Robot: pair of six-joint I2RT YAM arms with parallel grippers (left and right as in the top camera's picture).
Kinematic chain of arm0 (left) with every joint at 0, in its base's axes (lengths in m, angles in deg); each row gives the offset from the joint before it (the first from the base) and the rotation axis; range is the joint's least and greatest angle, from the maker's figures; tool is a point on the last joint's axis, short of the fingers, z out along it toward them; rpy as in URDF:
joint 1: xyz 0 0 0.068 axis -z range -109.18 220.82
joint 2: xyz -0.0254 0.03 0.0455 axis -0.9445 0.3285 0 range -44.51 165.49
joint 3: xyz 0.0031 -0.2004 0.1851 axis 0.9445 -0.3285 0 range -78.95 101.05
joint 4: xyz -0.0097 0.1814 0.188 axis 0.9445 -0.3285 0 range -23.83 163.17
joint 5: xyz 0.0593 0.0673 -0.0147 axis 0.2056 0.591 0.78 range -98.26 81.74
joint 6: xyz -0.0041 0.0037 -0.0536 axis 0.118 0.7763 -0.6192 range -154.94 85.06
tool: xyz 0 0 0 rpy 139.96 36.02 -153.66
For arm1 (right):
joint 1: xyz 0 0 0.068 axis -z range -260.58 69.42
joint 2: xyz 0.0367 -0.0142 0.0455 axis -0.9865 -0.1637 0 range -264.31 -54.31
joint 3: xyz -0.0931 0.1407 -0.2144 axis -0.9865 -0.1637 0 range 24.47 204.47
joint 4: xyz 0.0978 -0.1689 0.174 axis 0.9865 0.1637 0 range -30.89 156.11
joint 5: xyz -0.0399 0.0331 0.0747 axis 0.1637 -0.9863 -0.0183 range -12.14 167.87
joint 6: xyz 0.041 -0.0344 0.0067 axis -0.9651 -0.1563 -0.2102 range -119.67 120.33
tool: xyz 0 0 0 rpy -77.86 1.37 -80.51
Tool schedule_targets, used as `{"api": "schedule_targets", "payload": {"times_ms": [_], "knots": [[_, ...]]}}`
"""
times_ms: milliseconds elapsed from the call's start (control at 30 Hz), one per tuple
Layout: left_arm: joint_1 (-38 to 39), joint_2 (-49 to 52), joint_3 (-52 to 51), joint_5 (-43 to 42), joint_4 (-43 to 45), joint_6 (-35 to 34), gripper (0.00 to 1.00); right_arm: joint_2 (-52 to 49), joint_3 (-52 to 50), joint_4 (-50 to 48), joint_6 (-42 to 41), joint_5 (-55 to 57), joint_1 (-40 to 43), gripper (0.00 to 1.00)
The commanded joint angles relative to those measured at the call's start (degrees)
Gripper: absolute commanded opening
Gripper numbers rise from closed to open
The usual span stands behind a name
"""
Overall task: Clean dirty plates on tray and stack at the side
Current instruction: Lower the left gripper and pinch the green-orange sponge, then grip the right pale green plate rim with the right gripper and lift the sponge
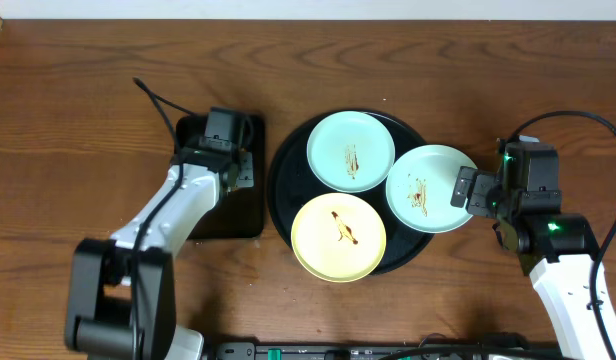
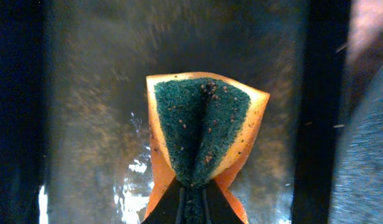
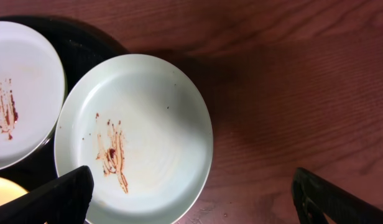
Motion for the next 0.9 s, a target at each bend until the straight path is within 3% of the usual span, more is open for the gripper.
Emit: {"api": "schedule_targets", "payload": {"times_ms": [0,367,767,867], "knots": [[-0.3,2.9,0.0,-0.5,0.5,-0.9,0.08,0.0,1.2,0.1,-0.7,0.8,0.4,0.99],[-0.4,3.6,0.7,-0.5,2.3,-0.9,0.07,0.0,1.2,0.1,-0.7,0.8,0.4,0.99],[-0.4,-10.4,0.9,-0.2,1.5,-0.9,0.08,-3.5,0.9,0.0,-0.7,0.8,0.7,0.99],[-0.4,-12.6,0.9,-0.2,1.5,-0.9,0.08,-6.9,0.9,-0.4,-0.7,0.5,1.5,0.94]]}}
